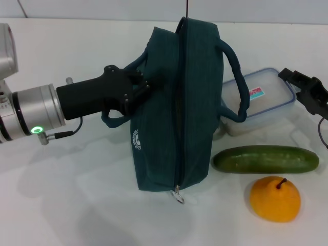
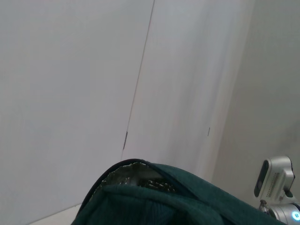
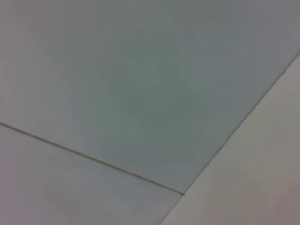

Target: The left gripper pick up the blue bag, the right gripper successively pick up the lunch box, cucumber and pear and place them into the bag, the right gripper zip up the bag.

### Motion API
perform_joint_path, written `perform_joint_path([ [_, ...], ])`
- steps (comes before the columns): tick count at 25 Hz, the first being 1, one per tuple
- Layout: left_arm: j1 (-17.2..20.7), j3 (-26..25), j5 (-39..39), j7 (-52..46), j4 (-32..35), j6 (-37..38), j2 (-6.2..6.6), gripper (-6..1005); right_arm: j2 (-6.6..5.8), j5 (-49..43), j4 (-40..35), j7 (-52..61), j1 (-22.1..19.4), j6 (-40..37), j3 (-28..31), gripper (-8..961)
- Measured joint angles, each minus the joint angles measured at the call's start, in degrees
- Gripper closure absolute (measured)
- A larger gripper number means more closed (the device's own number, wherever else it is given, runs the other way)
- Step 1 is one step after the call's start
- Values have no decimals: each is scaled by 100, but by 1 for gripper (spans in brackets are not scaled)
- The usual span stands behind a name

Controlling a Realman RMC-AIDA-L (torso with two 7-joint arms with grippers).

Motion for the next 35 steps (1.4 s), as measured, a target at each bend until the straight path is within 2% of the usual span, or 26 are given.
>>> perform_joint_path([
  [5, 0, 7, 3, 0, 0, 8, 0, 958, 0, 49, 12, 163, -57, 129, 3, 613],
  [18, 5, 15, 9, 0, 0, 1, 0, 958, 2, 23, 26, 423, -50, 424, -32, 605],
  [35, -9, 15, 9, 0, 0, -13, 15, 959, -7, -19, -60, 328, -198, -180, -118, 543],
])
